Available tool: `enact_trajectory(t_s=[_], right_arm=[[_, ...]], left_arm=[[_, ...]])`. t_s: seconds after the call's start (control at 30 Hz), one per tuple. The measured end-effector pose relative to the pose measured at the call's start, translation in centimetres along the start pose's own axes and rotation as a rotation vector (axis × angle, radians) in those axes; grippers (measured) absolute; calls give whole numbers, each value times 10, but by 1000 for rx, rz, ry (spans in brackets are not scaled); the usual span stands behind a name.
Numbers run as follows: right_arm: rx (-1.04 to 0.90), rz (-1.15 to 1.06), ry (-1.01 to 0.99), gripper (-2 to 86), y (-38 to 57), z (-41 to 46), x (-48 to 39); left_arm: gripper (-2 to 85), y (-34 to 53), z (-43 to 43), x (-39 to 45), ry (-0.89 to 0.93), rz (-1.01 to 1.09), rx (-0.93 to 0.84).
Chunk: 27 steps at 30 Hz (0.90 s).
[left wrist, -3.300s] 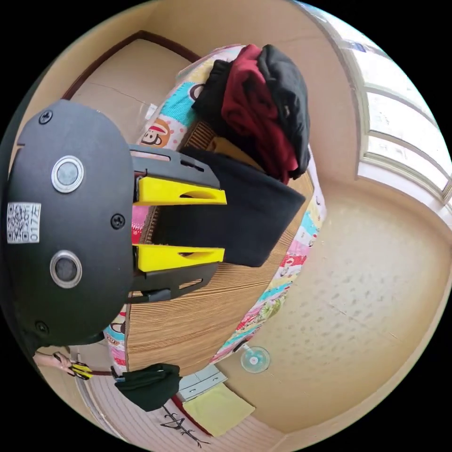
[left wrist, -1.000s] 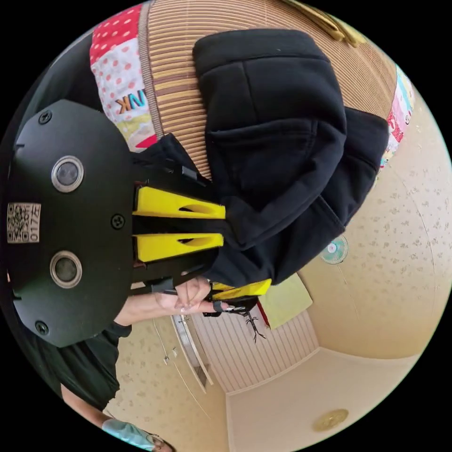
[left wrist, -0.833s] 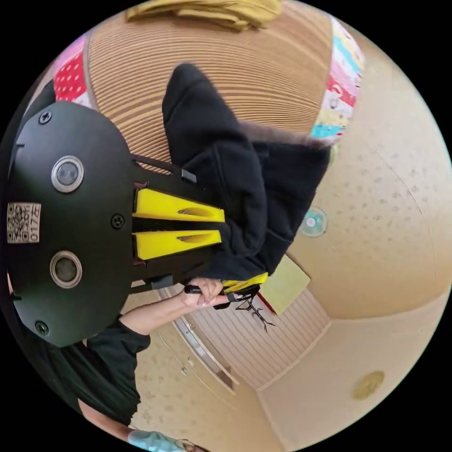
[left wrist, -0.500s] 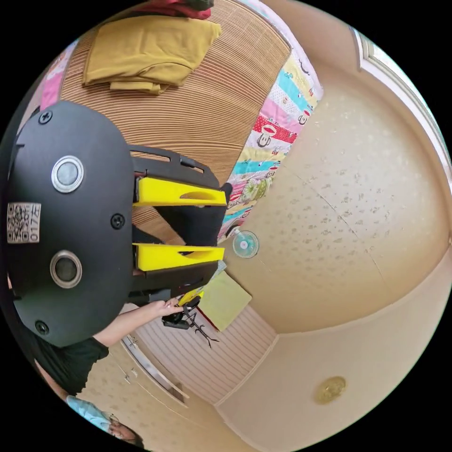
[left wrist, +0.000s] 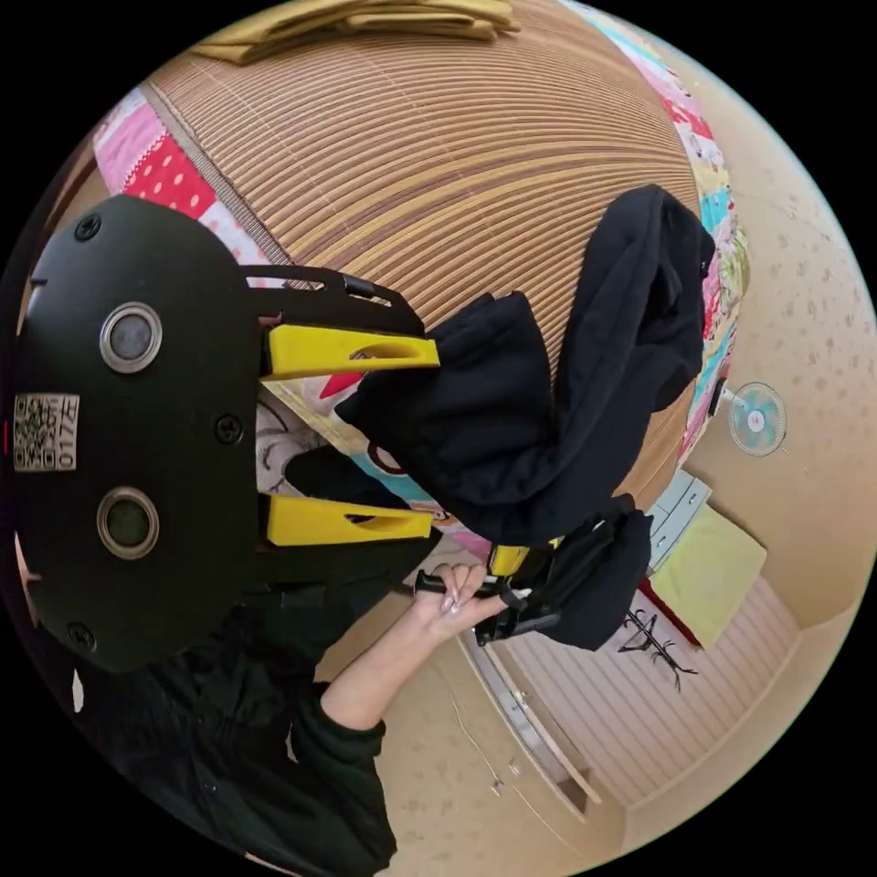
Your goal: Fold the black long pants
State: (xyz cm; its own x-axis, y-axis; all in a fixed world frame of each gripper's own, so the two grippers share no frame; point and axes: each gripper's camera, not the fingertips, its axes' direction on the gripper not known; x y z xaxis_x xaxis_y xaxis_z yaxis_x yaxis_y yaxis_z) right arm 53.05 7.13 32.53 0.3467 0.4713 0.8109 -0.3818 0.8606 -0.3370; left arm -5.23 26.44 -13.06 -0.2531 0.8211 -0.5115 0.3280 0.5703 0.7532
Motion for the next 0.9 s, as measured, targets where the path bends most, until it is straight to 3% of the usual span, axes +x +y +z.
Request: enact_trajectory(t_s=[0.07, 0.13, 0.2, 0.3, 0.4, 0.47, 0.6, 0.67, 0.7, 0.73, 0.77, 0.8, 0.83, 0.87, 0.9], right_arm=[[108, 69, -78, 165, 39, -18, 7], [141, 77, -127, 166, 61, -26, 7], [109, 54, -138, 156, 69, -23, 7], [-51, 93, 47, 67, 56, -12, 13], [-31, -12, -33, 41, 36, -44, 4], [4, -113, -176, 33, 25, -85, -1], [133, -151, -469, 27, 24, -159, 21], [228, -70, -601, 26, 29, -205, 59], [244, -32, -602, 26, 30, -215, 70], [261, 65, -533, 26, 33, -236, 92], [262, 164, -358, 26, 37, -257, 109], [244, 208, -245, 26, 38, -266, 115], [155, 276, -1, 26, 36, -276, 121], [54, 285, 202, 29, 32, -278, 120], [27, 278, 279, 30, 31, -280, 118]], left_arm=[[160, 1, 9, 31, -268, 43, -33], [122, -1, 17, 47, -413, 73, -76], [91, -2, 21, 52, -426, 83, -101], [70, -4, 15, 32, -332, -48, -129], [63, 9, -6, 7, 232, -110, -60], [61, 38, -23, -8, 766, -107, 153], [63, 99, -47, -34, 987, -166, 370], [63, 135, -51, -49, 919, -274, 343], [64, 142, -50, -53, 874, -314, 300], [64, 156, -46, -60, 720, -428, 163], [66, 169, -43, -67, 487, -563, 13], [67, 175, -43, -70, 366, -615, -45], [70, 183, -50, -73, 211, -647, -68], [74, 186, -58, -76, 174, -647, -41], [77, 188, -61, -78, 179, -651, -21]])
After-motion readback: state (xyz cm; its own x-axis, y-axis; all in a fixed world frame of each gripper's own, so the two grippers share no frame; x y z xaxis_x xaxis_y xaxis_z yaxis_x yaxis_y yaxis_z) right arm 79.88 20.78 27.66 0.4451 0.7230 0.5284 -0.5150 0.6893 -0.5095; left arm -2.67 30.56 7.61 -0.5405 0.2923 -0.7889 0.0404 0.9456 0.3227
